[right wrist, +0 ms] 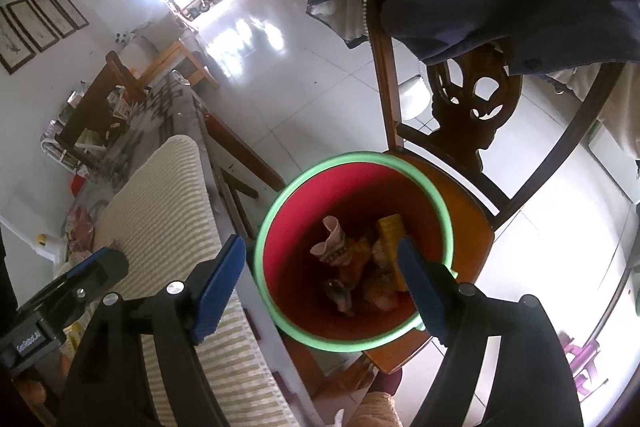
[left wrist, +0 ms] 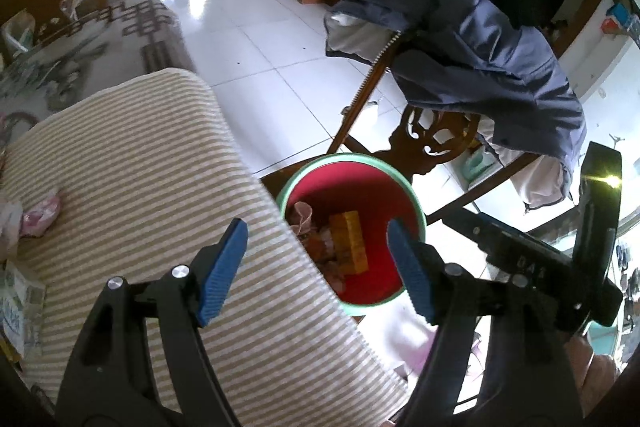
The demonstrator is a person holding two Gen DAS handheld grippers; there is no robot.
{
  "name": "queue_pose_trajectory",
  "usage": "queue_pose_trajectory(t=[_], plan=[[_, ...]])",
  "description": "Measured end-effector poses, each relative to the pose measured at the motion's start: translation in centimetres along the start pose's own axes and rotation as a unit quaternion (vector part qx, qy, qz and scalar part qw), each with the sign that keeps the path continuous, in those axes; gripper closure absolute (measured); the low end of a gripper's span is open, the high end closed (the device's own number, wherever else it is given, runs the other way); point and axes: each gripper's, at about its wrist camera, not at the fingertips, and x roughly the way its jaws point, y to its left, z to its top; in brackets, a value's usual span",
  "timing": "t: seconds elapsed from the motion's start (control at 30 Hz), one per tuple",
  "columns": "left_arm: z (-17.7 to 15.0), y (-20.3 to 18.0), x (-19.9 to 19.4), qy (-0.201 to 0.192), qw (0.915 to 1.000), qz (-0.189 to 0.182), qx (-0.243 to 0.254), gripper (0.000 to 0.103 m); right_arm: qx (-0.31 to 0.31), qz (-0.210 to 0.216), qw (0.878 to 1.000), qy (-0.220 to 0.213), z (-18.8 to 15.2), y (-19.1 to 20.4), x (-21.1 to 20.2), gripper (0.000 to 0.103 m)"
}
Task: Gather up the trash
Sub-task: 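Carry cup and carton over the red bin and open both tools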
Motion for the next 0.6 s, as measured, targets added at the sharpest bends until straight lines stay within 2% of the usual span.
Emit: queue_pose_trajectory(t=[0.23, 0.6], plan=[[-2.0, 4.4, -2.9, -0.01, 0.9993, 0.008, -0.034, 0.033, -0.021, 0.004, 1.0, 0.011, -1.5, 3.8, 0.7, 0.027], [-6.3, 14.0, -8.8, -0.035, 0.9937, 0.033, -0.101, 0.033, -0.081, 0.016, 0.996, 0.032, -5.3, 13.1, 2.1, 0.027]])
